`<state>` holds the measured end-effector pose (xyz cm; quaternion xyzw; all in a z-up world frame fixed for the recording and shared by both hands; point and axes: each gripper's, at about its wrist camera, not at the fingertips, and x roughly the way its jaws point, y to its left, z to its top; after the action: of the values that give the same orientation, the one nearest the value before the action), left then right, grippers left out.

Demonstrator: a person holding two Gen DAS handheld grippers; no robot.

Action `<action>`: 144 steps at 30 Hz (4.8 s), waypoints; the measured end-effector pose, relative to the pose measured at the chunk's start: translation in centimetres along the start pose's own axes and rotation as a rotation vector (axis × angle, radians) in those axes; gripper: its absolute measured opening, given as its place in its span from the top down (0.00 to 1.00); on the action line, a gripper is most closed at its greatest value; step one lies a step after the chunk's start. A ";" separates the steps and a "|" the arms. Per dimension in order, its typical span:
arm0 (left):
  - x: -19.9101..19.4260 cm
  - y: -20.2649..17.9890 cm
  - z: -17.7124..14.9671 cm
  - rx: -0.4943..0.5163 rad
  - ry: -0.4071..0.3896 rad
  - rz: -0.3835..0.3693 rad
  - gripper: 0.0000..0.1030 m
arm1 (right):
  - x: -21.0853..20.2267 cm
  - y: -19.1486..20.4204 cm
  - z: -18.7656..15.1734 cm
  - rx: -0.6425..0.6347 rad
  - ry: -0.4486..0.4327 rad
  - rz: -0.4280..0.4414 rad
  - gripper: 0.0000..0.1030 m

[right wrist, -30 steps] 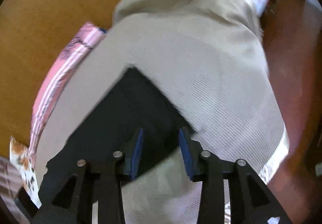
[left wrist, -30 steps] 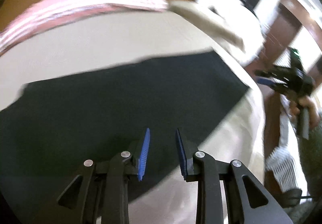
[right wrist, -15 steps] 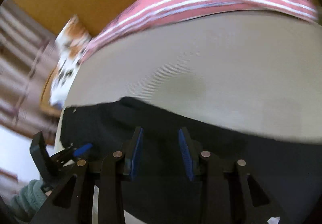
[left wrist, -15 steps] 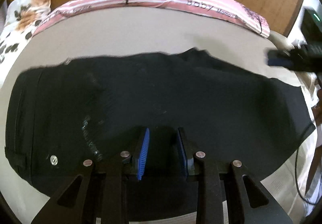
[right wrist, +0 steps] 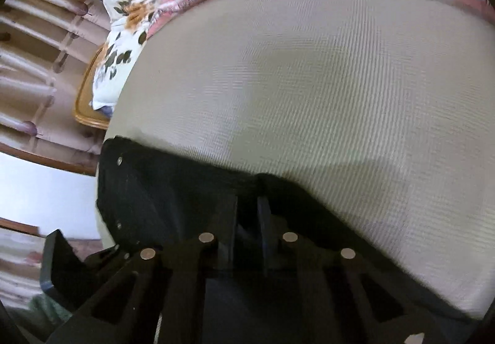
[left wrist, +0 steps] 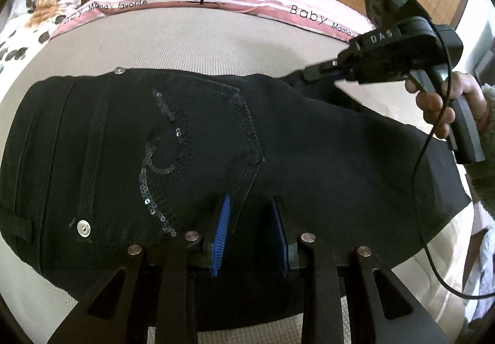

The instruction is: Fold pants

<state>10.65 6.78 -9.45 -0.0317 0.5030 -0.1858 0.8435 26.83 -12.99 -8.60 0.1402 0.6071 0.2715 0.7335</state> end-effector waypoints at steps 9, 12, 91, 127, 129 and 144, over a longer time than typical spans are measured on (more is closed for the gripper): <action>-0.1 -0.2 0.0 0.016 -0.006 0.005 0.72 | 1.4 -0.5 1.0 -0.033 -0.057 -0.119 0.96; 0.0 -0.2 0.0 0.021 -0.008 0.010 0.72 | 1.2 0.0 0.9 -0.056 -0.064 -0.148 0.88; 5.5 -20.3 0.3 0.348 0.161 -0.070 0.67 | -25.8 -27.2 -43.4 0.965 -0.819 -0.137 0.88; -5.1 1.9 0.0 -0.203 -0.016 -0.038 0.64 | -2.4 2.1 -16.1 0.172 -0.147 0.001 0.92; -4.8 1.6 0.1 -0.201 -0.005 -0.059 0.64 | -1.3 2.7 -16.6 0.142 -0.124 -0.041 0.92; -1.5 -1.0 1.2 -0.273 0.175 -0.365 0.64 | -7.2 3.1 -18.3 0.165 -0.248 -0.072 0.54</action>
<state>10.71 6.22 -7.34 -0.2196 0.5806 -0.2677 0.7369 7.64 -16.84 -5.13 0.2108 0.5365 0.1750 0.7982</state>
